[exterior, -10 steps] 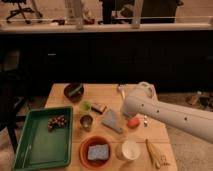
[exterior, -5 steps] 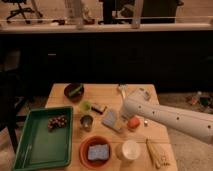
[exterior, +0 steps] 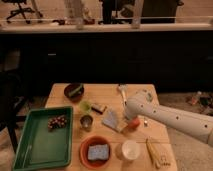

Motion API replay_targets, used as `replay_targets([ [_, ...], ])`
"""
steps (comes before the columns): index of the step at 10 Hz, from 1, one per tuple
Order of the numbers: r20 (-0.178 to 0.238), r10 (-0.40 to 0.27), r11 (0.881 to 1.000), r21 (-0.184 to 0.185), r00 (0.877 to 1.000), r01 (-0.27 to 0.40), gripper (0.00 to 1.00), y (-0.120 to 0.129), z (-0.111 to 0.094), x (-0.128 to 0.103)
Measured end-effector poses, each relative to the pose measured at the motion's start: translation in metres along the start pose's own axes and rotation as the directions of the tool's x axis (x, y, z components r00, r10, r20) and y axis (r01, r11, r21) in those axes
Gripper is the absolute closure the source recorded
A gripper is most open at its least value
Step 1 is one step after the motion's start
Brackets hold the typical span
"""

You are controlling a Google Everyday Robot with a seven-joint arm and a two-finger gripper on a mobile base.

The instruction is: Place towel in metal cup

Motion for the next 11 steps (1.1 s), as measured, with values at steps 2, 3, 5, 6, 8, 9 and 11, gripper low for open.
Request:
replay_targets([
  [2, -0.017, -0.016, 1.000, -0.016, 1.000, 0.016, 0.20, 0.009, 0.006, -0.010],
  [3, -0.023, -0.027, 0.999, -0.022, 0.999, 0.027, 0.20, 0.014, 0.009, -0.016],
  [5, -0.038, -0.048, 0.998, -0.037, 0.998, 0.047, 0.20, 0.023, 0.017, -0.024],
  [6, -0.043, -0.050, 0.998, -0.041, 0.998, 0.048, 0.20, 0.025, 0.019, -0.024],
  [8, -0.058, -0.067, 0.996, -0.064, 0.996, 0.063, 0.20, 0.028, 0.027, -0.022],
  [9, -0.071, -0.093, 0.992, -0.087, 0.993, 0.086, 0.20, 0.031, 0.033, -0.021],
  [11, -0.084, -0.165, 0.981, -0.117, 0.983, 0.155, 0.29, 0.040, 0.038, -0.026],
])
